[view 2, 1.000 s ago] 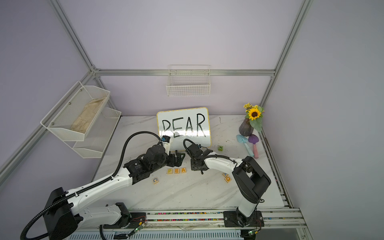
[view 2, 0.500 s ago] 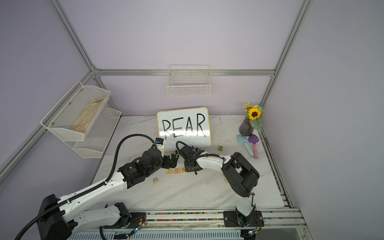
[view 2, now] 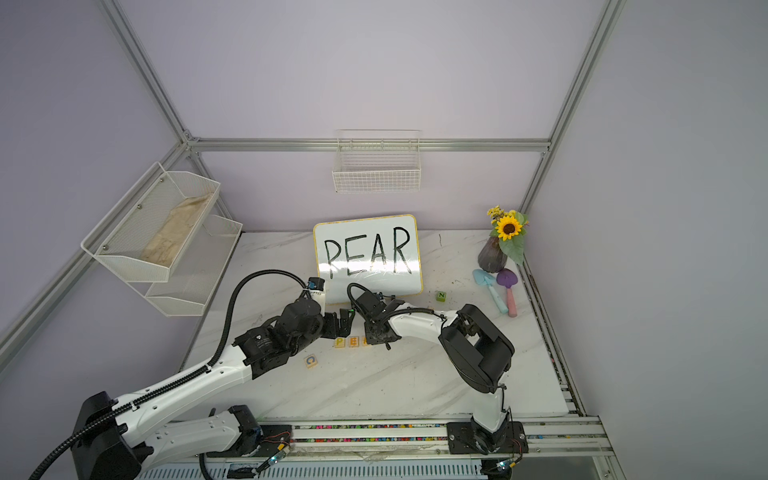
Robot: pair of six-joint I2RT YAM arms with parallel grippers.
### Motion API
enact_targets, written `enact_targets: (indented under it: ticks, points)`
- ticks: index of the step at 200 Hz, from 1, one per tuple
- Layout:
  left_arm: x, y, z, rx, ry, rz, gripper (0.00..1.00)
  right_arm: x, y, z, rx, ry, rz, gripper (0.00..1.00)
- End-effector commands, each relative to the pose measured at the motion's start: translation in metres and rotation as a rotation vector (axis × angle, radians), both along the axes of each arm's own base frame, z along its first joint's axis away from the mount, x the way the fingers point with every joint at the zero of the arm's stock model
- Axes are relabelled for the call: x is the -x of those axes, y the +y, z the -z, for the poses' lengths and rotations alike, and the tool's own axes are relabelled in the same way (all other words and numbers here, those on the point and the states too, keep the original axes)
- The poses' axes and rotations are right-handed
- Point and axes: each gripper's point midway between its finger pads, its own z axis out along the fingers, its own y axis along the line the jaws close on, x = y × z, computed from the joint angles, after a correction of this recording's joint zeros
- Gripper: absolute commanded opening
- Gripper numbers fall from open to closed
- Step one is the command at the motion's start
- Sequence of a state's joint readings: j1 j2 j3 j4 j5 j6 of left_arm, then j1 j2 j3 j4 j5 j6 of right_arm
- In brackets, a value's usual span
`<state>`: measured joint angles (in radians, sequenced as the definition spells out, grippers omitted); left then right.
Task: Spell the uppercase word “pear” with letter blocks
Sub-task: Place the letter block at the center of the board.
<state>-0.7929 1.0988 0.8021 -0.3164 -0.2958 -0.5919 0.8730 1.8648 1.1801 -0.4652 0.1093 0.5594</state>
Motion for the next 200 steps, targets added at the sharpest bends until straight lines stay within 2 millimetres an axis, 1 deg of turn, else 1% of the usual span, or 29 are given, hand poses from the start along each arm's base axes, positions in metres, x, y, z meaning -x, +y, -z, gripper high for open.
enact_targets:
  ticks: [1, 89, 200]
  points:
    - [0.002, 0.009, 0.007, 0.013, -0.002, -0.033, 1.0, 0.007, 0.001, 0.004, 0.028, 0.022, -0.008, 0.28]
    - [0.002, 0.009, 0.008, 0.018, -0.002, -0.034, 1.0, 0.012, -0.005, 0.002, 0.059, 0.02, 0.0, 0.28]
    - [0.004, 0.009, 0.011, 0.021, 0.004, -0.03, 1.0, 0.019, -0.005, 0.001, 0.066, 0.019, 0.004, 0.28]
